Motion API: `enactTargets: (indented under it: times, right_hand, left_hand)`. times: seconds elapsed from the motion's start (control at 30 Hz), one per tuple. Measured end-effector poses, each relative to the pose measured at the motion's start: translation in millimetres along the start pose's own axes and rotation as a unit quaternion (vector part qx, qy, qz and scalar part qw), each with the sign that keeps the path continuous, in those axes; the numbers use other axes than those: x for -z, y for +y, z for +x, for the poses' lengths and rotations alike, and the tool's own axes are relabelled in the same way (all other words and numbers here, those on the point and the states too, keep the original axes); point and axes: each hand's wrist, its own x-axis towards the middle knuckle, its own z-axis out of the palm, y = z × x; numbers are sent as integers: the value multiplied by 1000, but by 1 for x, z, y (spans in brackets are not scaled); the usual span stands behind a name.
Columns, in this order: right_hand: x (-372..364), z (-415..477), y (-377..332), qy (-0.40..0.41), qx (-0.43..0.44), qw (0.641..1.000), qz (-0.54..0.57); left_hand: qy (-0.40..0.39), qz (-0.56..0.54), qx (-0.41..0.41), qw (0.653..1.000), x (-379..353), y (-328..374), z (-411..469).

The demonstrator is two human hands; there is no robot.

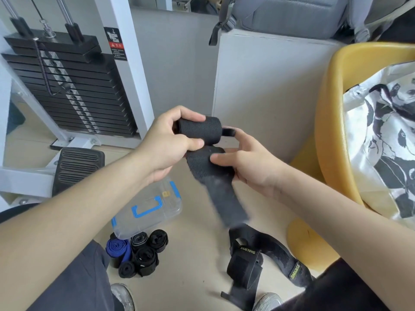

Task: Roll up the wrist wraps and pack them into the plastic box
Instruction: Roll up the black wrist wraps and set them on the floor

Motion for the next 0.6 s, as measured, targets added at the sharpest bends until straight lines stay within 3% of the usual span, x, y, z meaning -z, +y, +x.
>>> enactTargets:
  times: [0.2, 0.4, 0.6]
  right_hand:
    - [-9, -6, 2, 105, -11, 992, -71]
    - [1, -5, -7, 17, 63, 987, -149]
    - [20, -3, -20, -88, 66, 993, -40]
  left_hand:
    - [42, 21, 5, 999, 0, -4, 7]
    - [44, 21, 16, 999, 3, -4, 10]
    - [-12, -36, 32, 999, 7, 6, 7]
